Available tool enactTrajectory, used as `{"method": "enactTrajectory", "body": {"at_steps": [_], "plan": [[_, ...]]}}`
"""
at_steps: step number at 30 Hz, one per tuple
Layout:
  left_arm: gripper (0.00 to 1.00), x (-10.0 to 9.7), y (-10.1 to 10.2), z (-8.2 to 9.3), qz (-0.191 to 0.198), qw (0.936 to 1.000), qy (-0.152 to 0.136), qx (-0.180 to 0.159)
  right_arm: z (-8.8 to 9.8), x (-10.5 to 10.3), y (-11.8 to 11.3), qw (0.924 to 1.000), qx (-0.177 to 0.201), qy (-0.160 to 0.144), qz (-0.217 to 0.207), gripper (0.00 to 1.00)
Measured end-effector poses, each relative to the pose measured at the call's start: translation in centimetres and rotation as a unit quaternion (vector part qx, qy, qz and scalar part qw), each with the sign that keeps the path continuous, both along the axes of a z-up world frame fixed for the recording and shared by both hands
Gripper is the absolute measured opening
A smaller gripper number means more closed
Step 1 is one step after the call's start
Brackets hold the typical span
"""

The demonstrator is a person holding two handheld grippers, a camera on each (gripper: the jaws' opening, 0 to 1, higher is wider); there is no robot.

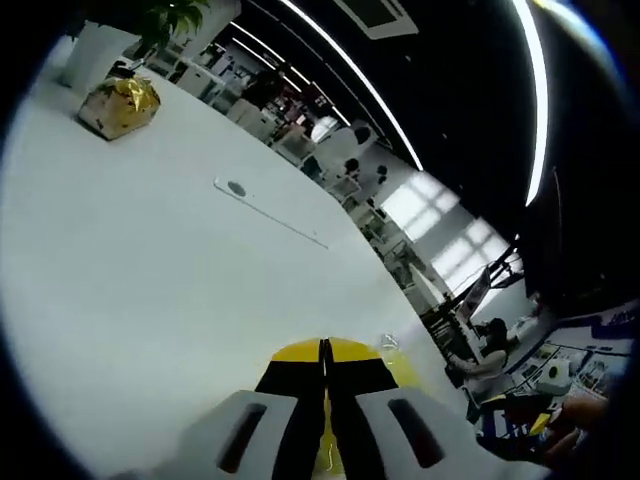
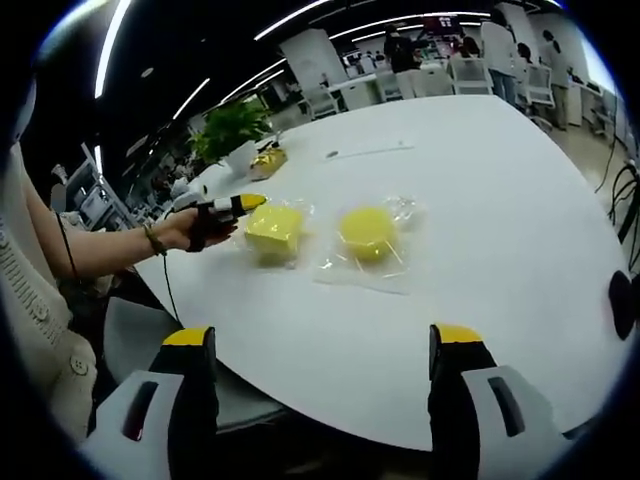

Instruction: Compare the silicone blocks by pressing each to a similar depth, holding the contact briefly, and releasing to observe deformation and rebound differences across the visible hardness samples.

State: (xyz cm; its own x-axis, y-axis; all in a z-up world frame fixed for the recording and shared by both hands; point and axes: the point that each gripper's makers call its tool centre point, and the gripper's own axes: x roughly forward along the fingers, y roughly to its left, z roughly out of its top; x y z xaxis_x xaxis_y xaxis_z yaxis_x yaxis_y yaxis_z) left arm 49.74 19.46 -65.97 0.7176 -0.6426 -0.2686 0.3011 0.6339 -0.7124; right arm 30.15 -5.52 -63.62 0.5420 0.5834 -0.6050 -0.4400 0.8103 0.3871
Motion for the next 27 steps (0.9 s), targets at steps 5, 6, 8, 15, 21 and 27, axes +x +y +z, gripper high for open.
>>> {"method": "enactTrajectory", "body": {"at_steps": [5,6,8,15,21,27], "plan": [[0.00,-0.8,-1.5,2.4,-0.028,0.9988,-0.036,0.018,0.3,-0.2,0.5,0.9999,0.010,-0.010,0.006,0.81],[0.00,-1.0,-1.8,2.7,-0.031,0.9985,-0.040,0.022,0.4,-0.3,0.6,0.9998,0.011,-0.012,0.006,0.81],[0.00,-1.6,-2.5,3.3,-0.047,0.9972,-0.049,0.032,0.6,-0.5,0.7,0.9997,0.015,-0.018,0.008,0.81],[0.00,-3.5,-4.7,4.0,-0.096,0.9900,-0.065,0.080,1.2,-1.1,0.6,0.9990,0.022,-0.036,0.013,0.80],[0.00,-4.6,-5.9,5.0,-0.116,0.9855,-0.071,0.102,2.1,-1.5,0.7,0.9979,0.031,-0.055,0.014,0.80],[0.00,-5.1,-6.2,6.9,-0.134,0.9774,-0.091,0.135,3.3,-1.4,0.8,0.9961,0.040,-0.076,0.017,0.80]]}}
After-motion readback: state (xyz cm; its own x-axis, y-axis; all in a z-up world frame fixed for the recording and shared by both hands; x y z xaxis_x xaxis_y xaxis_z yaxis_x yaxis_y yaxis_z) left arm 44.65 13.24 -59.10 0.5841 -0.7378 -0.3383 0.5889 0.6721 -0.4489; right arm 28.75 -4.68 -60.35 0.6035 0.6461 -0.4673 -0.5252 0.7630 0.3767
